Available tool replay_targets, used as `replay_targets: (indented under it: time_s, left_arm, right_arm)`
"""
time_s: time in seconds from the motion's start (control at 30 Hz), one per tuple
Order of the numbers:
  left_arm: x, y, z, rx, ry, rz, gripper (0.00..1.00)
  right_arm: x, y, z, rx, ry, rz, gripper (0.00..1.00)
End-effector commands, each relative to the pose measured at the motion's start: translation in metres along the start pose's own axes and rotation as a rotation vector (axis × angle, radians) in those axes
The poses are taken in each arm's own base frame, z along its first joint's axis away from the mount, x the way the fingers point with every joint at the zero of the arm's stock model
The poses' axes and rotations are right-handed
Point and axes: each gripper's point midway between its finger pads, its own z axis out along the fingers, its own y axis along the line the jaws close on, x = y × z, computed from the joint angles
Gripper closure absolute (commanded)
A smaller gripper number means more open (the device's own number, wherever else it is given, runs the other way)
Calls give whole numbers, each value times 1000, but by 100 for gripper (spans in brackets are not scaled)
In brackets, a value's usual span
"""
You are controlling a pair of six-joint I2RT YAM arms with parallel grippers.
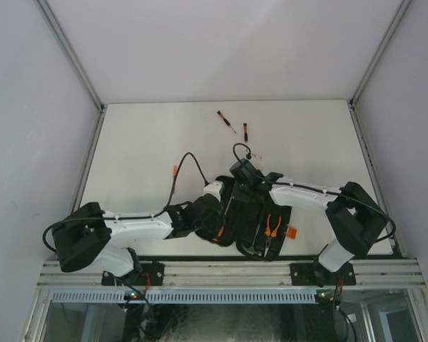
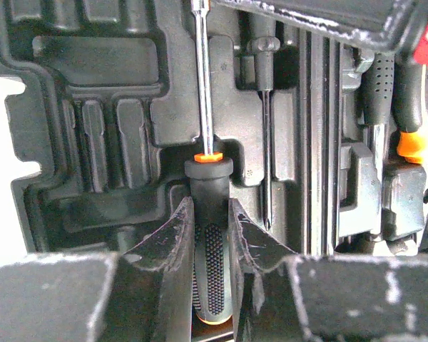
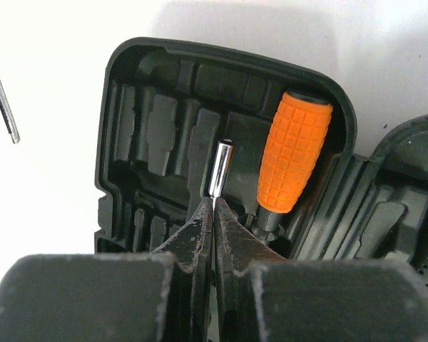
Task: Sort the tools into containers
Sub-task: Adjust the screwdriver in the storage box.
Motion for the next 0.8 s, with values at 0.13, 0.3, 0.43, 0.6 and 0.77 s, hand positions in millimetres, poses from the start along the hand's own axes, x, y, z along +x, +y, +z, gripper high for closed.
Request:
replay_targets:
  time_s: [0.13,0.3,0.43,0.6,0.77]
  left_arm:
    - [37,18,3,-36,123,13,100]
    - [39,18,3,-34,129,14,100]
    - [38,18,4,-37,129,15,100]
    - [40,18,5,-39,137,17,100]
    - [40,18,5,-42,138,16,100]
  right_arm:
    - [-21,21,4,-36,-33,37,99]
    - [-22,18,11,-15,-25,33,99]
    - [-22,16,15,5,-23,29,99]
    - [-23,9,16,39,-29,20,99]
    - [-27,6,11,53,-46,17,98]
